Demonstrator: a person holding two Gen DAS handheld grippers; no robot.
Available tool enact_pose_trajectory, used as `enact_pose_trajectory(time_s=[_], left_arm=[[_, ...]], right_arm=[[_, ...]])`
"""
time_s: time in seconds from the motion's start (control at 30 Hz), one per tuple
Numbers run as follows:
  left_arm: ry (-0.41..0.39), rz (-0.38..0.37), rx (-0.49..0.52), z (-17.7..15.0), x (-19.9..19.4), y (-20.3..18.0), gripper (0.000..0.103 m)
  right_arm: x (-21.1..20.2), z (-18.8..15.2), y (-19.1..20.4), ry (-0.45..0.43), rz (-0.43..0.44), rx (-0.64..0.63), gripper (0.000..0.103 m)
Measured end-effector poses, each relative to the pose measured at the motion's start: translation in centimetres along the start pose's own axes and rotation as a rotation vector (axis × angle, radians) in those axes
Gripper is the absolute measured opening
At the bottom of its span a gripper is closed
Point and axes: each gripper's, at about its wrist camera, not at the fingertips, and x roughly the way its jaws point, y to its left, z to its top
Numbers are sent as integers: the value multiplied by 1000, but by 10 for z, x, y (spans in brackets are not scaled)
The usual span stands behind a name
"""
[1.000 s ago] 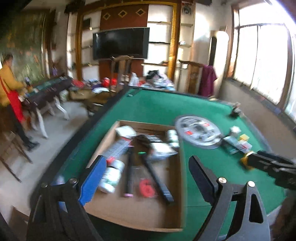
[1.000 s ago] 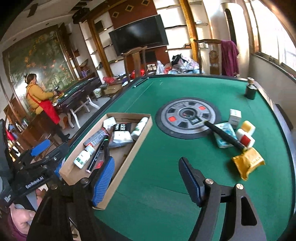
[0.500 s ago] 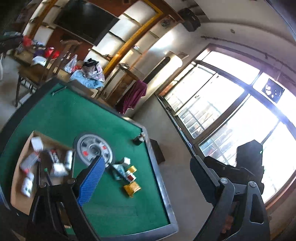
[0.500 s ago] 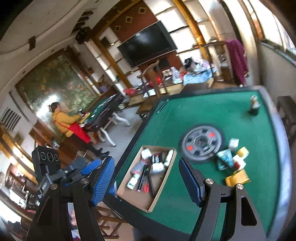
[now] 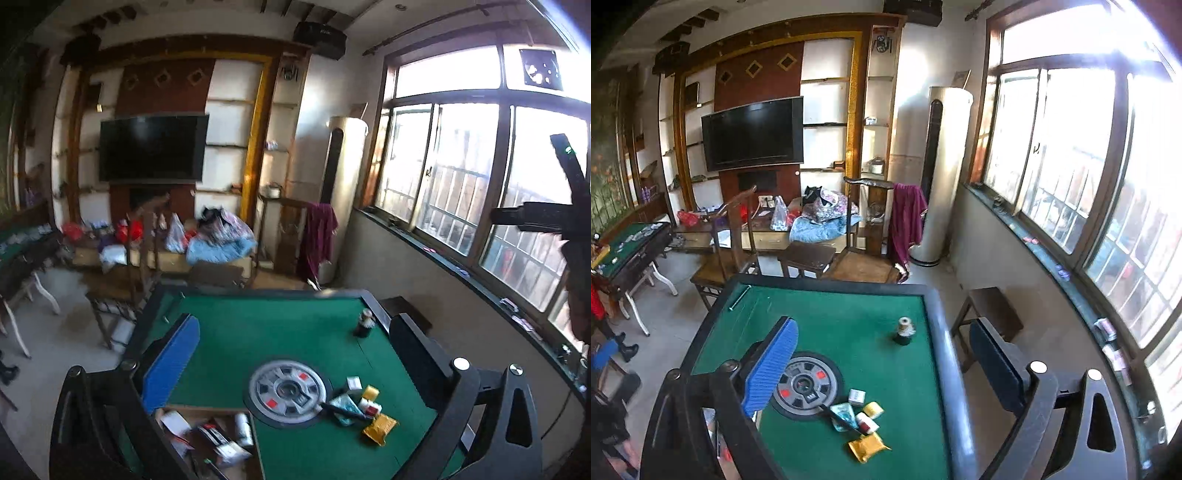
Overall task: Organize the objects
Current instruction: 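Raise both open tools and move them back toward the pile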
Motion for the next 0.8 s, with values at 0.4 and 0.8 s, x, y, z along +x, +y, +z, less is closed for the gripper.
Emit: enact_pose_trajectory(time_s=[0.4,0.8], left_arm=[[285,-158,-70,-150,93,19,102],[302,-108,-64,-211,126,-24,102]], right_arm=[[160,-215,44,91,161,18,98],[147,-296,-9,-83,-17,39,103]])
